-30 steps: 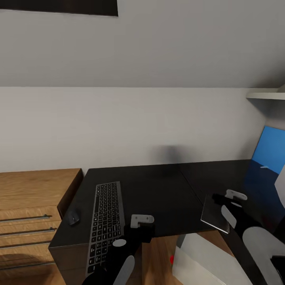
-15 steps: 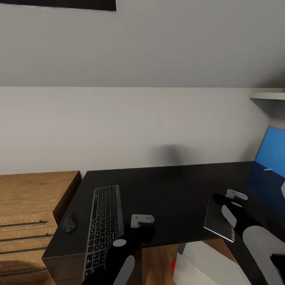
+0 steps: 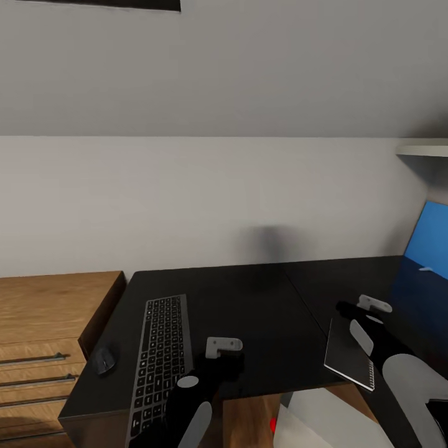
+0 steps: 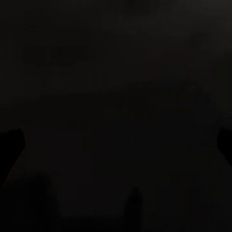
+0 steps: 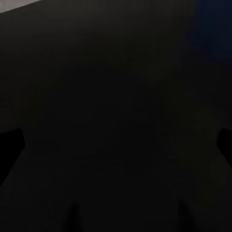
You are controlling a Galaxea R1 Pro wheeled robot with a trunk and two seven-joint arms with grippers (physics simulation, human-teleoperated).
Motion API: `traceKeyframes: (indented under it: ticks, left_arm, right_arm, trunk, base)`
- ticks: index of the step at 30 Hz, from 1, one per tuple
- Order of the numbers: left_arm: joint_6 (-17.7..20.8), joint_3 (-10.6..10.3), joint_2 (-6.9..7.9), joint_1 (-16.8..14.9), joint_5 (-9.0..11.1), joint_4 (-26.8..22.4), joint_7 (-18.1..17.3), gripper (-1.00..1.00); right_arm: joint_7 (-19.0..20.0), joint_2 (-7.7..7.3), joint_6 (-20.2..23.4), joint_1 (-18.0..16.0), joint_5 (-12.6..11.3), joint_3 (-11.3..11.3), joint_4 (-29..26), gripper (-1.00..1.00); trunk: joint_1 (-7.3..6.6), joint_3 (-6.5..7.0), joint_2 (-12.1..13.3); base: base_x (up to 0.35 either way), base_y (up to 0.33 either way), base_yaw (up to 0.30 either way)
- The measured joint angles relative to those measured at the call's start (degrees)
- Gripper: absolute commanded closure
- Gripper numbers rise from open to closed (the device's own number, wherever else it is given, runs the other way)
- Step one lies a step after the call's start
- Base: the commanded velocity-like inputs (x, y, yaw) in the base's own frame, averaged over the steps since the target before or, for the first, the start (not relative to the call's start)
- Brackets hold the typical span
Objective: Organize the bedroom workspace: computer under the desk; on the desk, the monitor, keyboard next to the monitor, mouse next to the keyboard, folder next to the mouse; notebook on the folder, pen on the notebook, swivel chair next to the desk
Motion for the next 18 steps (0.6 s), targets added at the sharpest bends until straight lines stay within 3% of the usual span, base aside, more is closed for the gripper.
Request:
traceKeyframes:
  ticks: [14, 18]
  left_arm:
    - [0.13, -0.14, -0.03, 0.0, 0.01, -1.02, -0.07, -1.0]
    - [0.16, -1.56, -0.07, 0.0, 0.03, -2.34, 0.07, -1.0]
  right_arm:
    - [-0.02, -0.31, 0.38, 0.0, -0.03, -0.76, -0.34, -1.0]
    - [-0.15, -0.43, 1.95, 0.0, 0.06, -1.91, -0.31, -1.0]
  trunk:
    - [0.0, 0.0, 0.0]
    - [0.0, 0.0, 0.0]
  base:
    - [0.001, 0.0, 0.0]
    - [0.0, 0.0, 0.0]
